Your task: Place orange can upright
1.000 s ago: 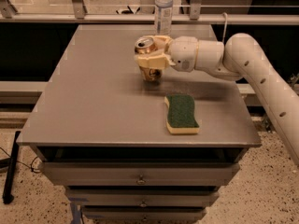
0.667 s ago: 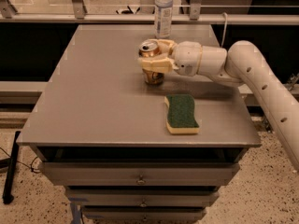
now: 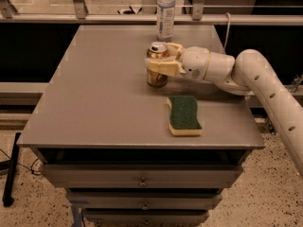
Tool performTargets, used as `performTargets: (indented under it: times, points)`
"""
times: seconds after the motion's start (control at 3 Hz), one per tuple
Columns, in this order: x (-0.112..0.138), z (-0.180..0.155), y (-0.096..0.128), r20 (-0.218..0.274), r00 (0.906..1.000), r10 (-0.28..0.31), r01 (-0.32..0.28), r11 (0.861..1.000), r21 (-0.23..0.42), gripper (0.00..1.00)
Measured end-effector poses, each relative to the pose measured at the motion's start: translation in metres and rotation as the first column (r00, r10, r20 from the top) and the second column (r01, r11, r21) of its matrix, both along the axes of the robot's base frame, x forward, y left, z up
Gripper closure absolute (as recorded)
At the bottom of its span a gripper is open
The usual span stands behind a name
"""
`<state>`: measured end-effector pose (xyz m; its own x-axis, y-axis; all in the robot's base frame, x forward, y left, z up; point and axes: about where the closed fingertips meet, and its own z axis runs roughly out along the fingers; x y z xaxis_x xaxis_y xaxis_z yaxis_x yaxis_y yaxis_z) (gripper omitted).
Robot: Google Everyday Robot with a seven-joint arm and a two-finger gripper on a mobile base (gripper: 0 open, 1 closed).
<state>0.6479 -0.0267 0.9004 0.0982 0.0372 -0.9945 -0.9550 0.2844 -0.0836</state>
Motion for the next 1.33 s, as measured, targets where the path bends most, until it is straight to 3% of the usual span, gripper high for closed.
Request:
performTargets:
  times: [0.67,1.0,1.33]
  points:
    - [0.0,0.002,0.0,0.0,1.0,0.0,0.0,1.0,0.0,0.12]
    - [0.0,-0.007,-0.007,-0.04,0.999,-0.019,0.018,1.0,-0.012,0.0]
    - [-0.002,-0.008,-0.028,-0.057,0.9965,-0.06,0.058,0.997,-0.043,0.0]
